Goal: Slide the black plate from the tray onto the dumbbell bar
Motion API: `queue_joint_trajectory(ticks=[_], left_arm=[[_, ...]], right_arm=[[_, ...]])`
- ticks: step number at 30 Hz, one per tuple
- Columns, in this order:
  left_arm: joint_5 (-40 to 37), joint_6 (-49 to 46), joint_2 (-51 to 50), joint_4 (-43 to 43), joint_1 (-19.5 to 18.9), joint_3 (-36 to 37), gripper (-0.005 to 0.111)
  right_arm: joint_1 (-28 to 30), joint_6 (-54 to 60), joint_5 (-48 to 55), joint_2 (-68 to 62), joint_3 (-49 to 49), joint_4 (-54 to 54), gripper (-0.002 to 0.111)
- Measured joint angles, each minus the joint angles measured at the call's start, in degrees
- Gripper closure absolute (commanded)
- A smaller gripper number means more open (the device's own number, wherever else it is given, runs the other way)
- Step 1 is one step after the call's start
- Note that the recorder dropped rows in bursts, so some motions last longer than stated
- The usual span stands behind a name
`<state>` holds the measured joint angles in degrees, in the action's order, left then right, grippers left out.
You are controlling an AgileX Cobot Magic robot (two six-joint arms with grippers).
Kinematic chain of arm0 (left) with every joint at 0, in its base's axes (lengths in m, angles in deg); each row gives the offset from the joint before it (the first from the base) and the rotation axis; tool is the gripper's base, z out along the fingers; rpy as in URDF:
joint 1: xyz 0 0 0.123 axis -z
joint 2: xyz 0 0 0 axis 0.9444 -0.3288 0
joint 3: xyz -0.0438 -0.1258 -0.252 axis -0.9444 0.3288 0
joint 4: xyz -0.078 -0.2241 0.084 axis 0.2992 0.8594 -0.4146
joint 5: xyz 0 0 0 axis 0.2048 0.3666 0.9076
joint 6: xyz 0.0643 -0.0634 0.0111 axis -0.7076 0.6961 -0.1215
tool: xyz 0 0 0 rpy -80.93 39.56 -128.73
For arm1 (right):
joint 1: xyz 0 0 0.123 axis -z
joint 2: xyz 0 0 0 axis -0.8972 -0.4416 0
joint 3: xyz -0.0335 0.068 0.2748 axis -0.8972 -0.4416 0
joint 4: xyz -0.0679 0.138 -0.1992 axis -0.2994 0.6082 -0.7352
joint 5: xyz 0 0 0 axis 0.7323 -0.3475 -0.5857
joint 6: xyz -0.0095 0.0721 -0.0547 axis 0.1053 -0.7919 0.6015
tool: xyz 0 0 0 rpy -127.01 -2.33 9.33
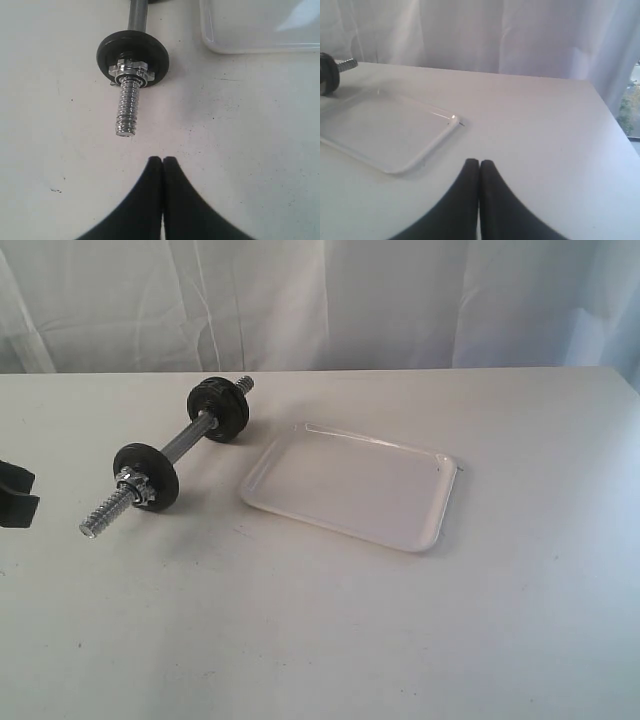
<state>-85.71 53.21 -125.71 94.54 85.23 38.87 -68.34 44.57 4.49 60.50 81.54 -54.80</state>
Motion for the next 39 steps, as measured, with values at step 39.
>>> queue_joint_trajectory(ticks=[39], left_arm=[[0.0,0.0,0.0,0.0,0.0,0.0,0.107]], right_arm=[[4.87,-5.27,-0.71,5.96,-10.33,-2.63,0.108]])
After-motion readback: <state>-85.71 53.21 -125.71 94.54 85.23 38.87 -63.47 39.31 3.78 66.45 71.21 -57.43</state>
